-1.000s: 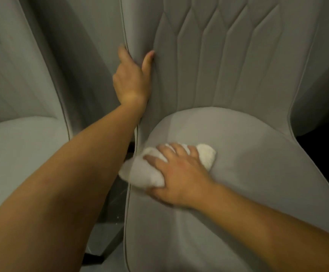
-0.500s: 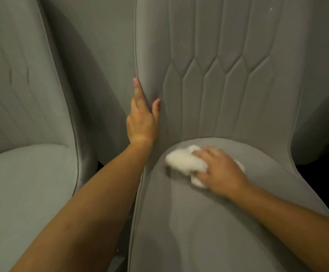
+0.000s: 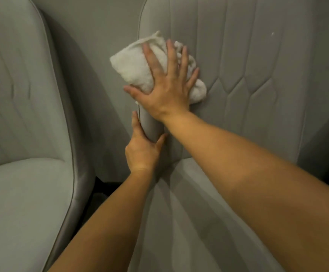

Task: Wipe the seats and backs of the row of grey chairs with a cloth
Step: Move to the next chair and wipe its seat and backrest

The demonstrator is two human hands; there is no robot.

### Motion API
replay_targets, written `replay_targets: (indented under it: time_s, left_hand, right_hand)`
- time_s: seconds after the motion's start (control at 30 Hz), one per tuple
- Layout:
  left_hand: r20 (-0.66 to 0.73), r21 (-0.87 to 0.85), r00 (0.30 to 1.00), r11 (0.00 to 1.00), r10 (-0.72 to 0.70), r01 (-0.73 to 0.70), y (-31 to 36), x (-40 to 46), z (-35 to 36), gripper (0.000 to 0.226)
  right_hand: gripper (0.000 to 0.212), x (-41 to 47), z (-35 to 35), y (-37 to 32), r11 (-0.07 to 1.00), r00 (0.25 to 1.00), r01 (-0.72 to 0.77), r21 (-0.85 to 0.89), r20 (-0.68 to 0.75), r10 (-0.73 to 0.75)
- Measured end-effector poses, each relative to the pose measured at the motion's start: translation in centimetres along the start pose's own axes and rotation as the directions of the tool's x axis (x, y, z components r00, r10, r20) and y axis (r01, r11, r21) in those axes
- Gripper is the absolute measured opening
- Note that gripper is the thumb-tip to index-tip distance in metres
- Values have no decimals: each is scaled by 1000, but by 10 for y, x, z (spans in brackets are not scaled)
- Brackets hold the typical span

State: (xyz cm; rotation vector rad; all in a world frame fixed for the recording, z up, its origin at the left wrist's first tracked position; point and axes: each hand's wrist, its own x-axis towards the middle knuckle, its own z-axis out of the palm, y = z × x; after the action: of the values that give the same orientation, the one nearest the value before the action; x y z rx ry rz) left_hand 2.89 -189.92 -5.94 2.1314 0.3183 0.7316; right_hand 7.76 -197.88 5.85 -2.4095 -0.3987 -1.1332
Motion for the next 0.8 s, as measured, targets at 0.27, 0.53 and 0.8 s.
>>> replay_targets:
  time_s: [0.27,0.53,0.8]
  left_hand:
    - [48,-33,998,999,-41,42,0,-6,0,71]
    - [-44,89,998,995,49,-45,3,-2,4,96]
    - [-48,76,997,996,54,-50,4,-4,4,96]
  right_hand:
    - [84,-38,7,27,944,946,320,-85,81,-314]
    - [84,80,-34,44,793,865,500,-349,159,-475]
    - [107,100,-48,29,874,931,362,-323,178,-319]
